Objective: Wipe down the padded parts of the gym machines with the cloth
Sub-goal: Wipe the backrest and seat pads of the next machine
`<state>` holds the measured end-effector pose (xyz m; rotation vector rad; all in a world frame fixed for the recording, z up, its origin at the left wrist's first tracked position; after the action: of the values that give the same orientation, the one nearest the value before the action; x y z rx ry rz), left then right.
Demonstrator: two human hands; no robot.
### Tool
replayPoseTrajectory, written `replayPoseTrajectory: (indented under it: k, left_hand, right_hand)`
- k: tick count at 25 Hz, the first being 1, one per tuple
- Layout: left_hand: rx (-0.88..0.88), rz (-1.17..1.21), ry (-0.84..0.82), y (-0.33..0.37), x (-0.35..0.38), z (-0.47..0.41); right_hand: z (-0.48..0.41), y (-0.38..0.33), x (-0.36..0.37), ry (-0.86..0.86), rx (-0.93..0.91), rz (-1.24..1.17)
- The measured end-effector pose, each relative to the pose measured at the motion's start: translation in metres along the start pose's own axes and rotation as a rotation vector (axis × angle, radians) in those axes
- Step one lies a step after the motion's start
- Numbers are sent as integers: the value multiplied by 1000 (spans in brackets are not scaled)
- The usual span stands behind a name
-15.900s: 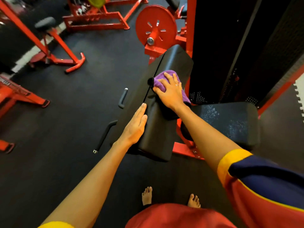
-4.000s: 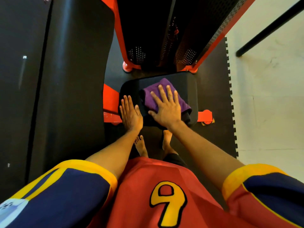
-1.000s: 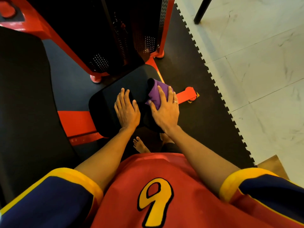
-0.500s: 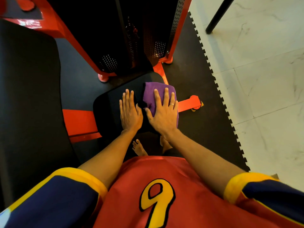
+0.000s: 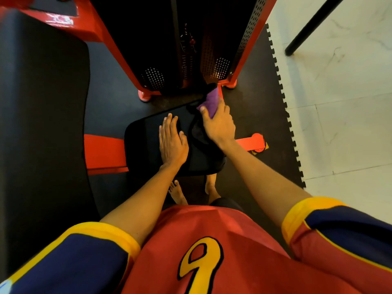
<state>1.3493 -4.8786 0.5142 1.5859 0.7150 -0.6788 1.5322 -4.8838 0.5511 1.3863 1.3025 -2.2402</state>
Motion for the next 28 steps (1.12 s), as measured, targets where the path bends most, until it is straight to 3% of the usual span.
replayPoseTrajectory:
  k: [4,11,15,17,19,24,28]
  left_hand:
    - [-67,-12,-2,1,6,-10]
    - [-53,-10,28,0,7,-9]
    - [-57,-35,58,-2,7,-9]
    - [-58,-46,70,-4,9,-9]
    - [-63,-56,78,-4,9,-8]
    - [-80,-24,56,-1,8,-10]
    - [-116,-14,80,1,4,-8]
  right_hand:
    - [42,-1,13,-58,-362,247]
    - [-45,-35,17,-86,-303,195]
    - [-83,-71,31,-466,-517,459]
    - [-86,-85,46,-560,-611,588]
    - [-82,-87,49,-547,-640,572]
    - [-59,-35,2,-350,-621,243]
    - [-57,-65,27,-334,-673,467]
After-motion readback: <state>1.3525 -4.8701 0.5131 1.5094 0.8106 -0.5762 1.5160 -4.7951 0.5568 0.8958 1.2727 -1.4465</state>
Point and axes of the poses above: each hand's wrist, its own z-axis away from the middle knuckle, its own x-axis out of the palm, y = z × x, the point moved 6 cm from there along -z, towards the middle knuckle, and after that the axes turned 13 degrees about y, right-handed, at the moved point
